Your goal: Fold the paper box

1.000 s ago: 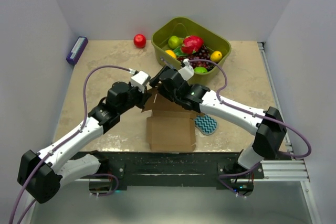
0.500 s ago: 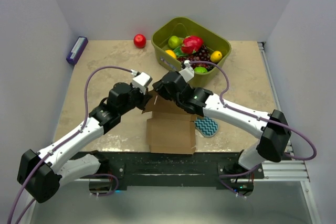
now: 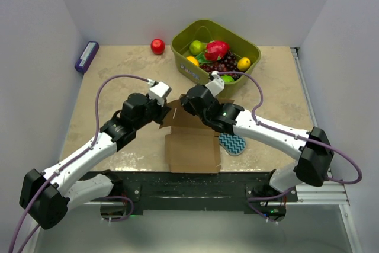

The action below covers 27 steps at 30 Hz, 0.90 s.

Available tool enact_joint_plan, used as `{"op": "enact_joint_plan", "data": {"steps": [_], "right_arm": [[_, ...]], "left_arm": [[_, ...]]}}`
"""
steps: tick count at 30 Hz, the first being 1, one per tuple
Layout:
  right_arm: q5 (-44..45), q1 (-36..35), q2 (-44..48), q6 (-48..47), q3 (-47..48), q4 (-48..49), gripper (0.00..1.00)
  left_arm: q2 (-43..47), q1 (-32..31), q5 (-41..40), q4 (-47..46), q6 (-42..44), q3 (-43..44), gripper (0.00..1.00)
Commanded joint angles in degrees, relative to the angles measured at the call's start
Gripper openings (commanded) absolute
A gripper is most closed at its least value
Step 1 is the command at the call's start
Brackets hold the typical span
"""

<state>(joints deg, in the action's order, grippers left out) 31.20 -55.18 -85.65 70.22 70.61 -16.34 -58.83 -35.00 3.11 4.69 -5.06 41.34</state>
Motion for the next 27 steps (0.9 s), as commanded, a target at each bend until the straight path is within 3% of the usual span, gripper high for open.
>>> {"op": "enact_joint_plan", "data": {"steps": [1, 8, 13, 27], "right_arm": [[10.5, 0.8, 1.0, -4.4, -2.1, -0.1, 0.16], [16.6, 0.8, 0.8, -17.5, -4.3, 3.8, 0.17], [17.6, 0.8, -0.1, -26.9, -4.9, 8.4, 0.24], [20.2, 0.8, -3.0, -31.0, -4.8, 6.1, 0.46]], "left_arm": [[2.0, -0.1, 3.3, -3.5, 1.6, -0.4, 0.00], [1.5, -0.2, 8.3, -3.8, 2.5, -0.6, 0.00], [1.3, -0.2, 11.2, -3.8, 2.9, -0.7, 0.00], [1.2, -0.2, 11.8, -5.7, 3.3, -0.9, 0.00]]}}
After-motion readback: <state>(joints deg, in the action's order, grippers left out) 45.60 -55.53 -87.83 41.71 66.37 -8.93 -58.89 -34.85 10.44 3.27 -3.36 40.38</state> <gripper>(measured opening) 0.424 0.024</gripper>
